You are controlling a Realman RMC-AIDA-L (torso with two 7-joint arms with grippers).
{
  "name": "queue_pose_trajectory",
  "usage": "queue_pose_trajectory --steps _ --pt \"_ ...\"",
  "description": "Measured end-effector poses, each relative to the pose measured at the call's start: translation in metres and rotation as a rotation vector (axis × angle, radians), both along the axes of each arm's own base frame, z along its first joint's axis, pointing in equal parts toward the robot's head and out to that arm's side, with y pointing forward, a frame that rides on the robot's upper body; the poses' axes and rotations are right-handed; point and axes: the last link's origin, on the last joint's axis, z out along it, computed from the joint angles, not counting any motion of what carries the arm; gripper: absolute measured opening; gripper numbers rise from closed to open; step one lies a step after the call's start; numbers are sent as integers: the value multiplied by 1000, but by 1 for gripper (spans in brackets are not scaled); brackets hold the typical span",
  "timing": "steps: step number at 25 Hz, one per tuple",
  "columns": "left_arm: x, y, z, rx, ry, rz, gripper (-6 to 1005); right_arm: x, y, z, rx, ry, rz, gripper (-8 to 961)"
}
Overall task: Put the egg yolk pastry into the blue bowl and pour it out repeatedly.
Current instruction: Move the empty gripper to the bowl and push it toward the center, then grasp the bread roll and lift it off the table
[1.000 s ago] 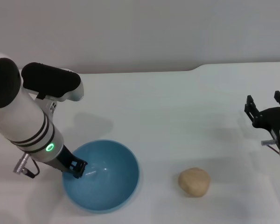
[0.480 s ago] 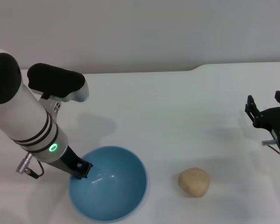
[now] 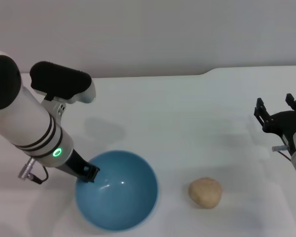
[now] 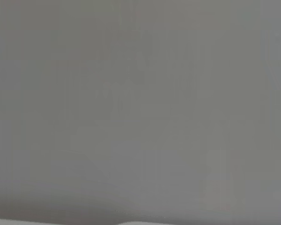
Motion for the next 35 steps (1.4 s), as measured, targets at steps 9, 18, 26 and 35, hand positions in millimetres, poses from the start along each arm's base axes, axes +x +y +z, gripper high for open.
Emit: queue_pose_trajectory --steps 9,18,26,35 --pt "10 7 5 55 -35 -12 -3 -24 10 -7 -35 98 23 695" --pt "3 19 23 170 -80 93 -2 -50 38 0 -287 241 -82 695" --pt "-4 23 30 207 -42 136 -2 -84 49 13 -501 221 -142 694" --pt "-11 25 29 195 -11 150 -1 -111 48 50 -736 262 -315 694"
